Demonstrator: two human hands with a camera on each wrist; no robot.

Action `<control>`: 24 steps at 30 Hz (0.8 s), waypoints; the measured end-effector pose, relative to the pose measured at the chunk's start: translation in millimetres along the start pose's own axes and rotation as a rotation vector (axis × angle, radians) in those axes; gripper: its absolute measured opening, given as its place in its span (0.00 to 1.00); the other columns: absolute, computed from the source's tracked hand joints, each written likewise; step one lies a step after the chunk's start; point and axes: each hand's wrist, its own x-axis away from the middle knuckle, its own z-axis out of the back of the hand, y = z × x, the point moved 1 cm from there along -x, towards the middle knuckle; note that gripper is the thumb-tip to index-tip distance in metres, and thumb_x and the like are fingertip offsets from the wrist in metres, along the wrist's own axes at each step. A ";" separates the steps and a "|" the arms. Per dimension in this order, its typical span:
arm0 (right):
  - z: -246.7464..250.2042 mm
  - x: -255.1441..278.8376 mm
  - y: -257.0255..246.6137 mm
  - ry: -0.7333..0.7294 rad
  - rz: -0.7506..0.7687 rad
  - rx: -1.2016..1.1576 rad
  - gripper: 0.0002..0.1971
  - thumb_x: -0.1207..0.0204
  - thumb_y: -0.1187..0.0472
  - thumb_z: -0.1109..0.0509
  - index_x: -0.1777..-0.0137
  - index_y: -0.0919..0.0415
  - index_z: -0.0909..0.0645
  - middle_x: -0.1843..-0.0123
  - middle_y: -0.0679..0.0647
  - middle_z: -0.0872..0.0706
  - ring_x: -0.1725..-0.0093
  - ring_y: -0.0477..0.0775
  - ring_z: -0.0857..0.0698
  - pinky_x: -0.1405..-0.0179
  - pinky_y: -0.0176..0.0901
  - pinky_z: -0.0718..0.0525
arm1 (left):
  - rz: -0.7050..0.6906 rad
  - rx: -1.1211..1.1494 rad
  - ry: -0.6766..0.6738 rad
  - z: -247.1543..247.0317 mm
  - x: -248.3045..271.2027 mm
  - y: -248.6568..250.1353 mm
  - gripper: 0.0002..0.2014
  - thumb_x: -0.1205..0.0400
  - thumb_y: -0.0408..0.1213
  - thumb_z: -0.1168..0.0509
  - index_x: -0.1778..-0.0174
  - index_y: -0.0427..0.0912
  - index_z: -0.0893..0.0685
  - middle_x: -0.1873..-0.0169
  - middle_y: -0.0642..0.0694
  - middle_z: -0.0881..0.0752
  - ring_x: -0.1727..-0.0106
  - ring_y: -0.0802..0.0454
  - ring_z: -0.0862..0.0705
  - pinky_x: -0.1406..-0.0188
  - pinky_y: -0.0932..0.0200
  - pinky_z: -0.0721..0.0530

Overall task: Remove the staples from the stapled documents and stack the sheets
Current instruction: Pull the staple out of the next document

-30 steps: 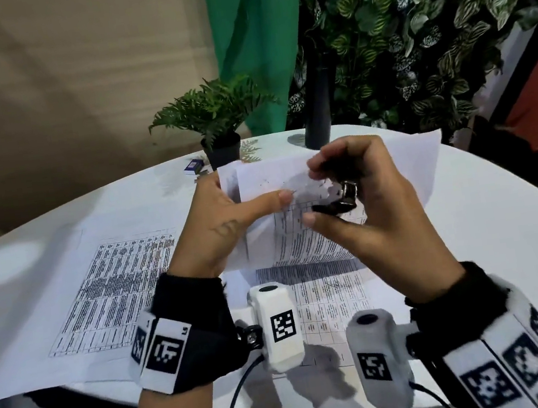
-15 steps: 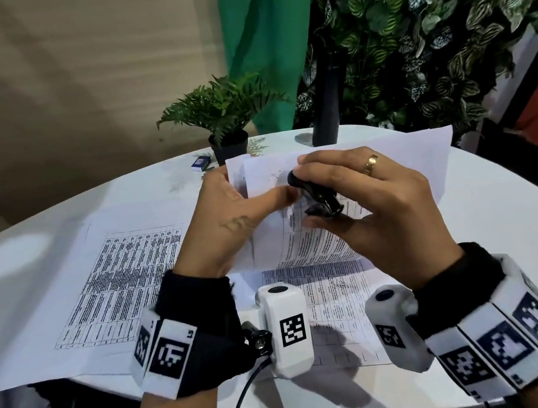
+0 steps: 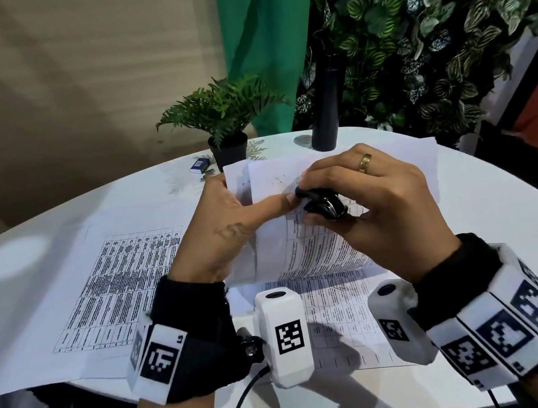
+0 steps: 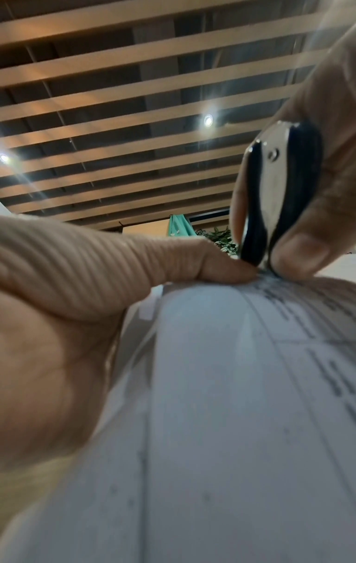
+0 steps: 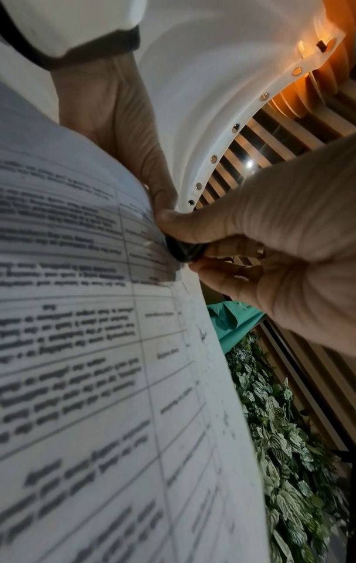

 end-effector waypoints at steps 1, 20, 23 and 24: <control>-0.3 -0.6 0.3 -0.001 -0.003 -0.009 0.09 0.34 0.65 0.20 0.55 0.66 0.13 0.55 0.55 0.11 0.59 0.62 0.15 0.64 0.53 0.16 | 0.007 0.012 0.005 0.6 -0.5 -0.6 0.10 0.29 0.20 0.30 0.53 0.30 0.15 0.66 0.50 0.08 0.62 0.57 0.10 0.64 0.68 0.16; 4.5 1.5 -0.5 0.096 -0.373 -0.552 0.17 0.40 0.62 0.18 0.50 0.59 0.15 0.53 0.49 0.10 0.53 0.46 0.11 0.53 0.40 0.12 | -0.022 0.092 -0.019 0.0 -6.3 -8.3 0.14 0.32 0.28 0.28 0.50 0.35 0.14 0.56 0.45 0.08 0.53 0.50 0.10 0.56 0.59 0.14; 5.0 2.3 -0.8 0.115 -0.407 -0.539 0.17 0.41 0.61 0.18 0.51 0.58 0.14 0.54 0.49 0.10 0.55 0.46 0.11 0.54 0.37 0.13 | -0.047 0.081 0.019 -3.8 -5.8 -7.4 0.17 0.34 0.27 0.24 0.49 0.32 0.17 0.61 0.48 0.08 0.57 0.54 0.10 0.61 0.62 0.14; 5.2 2.6 -1.9 0.130 -0.429 -0.534 0.17 0.41 0.59 0.17 0.52 0.58 0.14 0.55 0.49 0.10 0.56 0.46 0.11 0.55 0.36 0.14 | -0.063 0.060 0.033 -5.1 -5.7 -7.7 0.16 0.34 0.28 0.23 0.52 0.35 0.17 0.63 0.50 0.09 0.59 0.56 0.11 0.62 0.62 0.14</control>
